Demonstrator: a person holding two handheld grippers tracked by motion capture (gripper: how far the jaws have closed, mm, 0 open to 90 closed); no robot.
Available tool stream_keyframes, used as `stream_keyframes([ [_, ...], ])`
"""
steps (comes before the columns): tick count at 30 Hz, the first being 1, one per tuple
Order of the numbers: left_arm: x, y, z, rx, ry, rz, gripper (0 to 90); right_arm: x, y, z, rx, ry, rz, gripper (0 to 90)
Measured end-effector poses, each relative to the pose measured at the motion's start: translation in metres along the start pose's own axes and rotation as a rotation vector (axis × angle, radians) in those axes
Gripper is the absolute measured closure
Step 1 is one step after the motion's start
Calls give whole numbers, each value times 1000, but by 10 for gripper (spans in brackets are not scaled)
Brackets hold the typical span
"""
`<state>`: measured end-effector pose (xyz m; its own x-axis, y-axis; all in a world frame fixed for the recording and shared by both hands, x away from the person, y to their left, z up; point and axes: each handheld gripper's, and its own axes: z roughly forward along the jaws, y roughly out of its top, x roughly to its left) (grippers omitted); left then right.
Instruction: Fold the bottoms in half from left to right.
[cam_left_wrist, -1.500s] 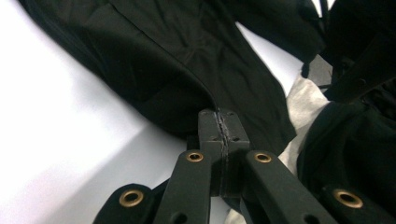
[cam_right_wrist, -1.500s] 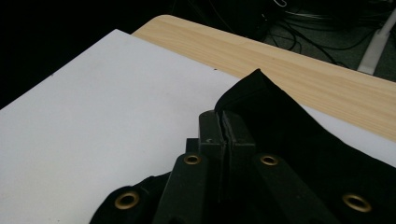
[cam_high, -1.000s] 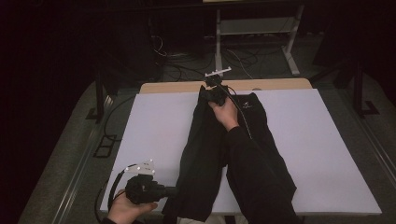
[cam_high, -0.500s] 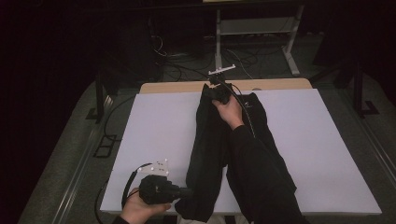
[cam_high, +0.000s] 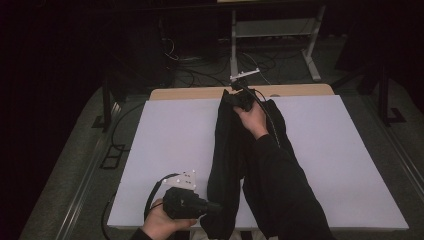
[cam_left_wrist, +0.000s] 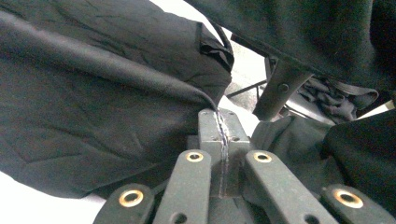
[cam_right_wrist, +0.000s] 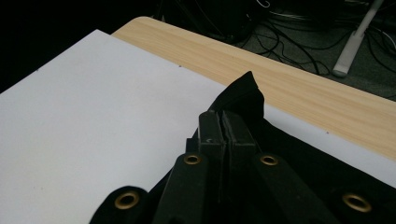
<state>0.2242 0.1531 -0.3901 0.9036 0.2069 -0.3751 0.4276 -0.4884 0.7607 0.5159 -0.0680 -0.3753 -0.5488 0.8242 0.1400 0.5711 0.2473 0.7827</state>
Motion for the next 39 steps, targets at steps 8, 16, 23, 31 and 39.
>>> stream_keyframes([
  [8,-1,8,13,6,-28,13,887,-14,-9,-6,14,-17,18,862],
  [16,-4,14,25,19,-53,27,888,-25,-16,-12,28,-24,22,862],
  [23,-4,17,30,14,-59,26,888,-37,-24,-15,41,-37,31,862],
  [31,-4,22,40,19,-79,32,888,-45,-29,-16,47,-45,39,862],
  [39,-5,29,52,31,-93,42,887,-54,-35,-19,49,-53,41,861],
])
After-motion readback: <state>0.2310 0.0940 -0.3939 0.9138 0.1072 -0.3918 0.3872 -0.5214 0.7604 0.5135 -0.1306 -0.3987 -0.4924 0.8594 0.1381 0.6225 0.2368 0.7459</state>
